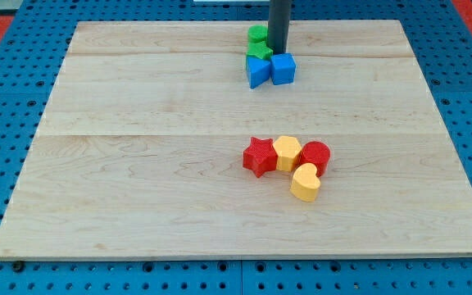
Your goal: Move the blue cube to the bottom of the blue triangle
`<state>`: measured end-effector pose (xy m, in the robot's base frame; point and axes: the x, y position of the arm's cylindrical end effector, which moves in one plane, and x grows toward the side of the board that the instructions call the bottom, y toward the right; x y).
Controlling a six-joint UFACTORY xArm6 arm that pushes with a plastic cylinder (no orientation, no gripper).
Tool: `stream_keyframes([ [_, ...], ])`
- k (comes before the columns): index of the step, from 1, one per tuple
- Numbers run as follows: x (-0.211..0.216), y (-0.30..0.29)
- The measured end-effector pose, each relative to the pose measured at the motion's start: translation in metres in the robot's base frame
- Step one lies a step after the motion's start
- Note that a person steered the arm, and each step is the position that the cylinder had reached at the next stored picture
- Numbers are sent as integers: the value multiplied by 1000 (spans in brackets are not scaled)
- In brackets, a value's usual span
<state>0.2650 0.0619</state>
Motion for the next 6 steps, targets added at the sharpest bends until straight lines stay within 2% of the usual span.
stream_keyframes([
  [3,-3,19],
  [5,37,34],
  [6,43,34],
])
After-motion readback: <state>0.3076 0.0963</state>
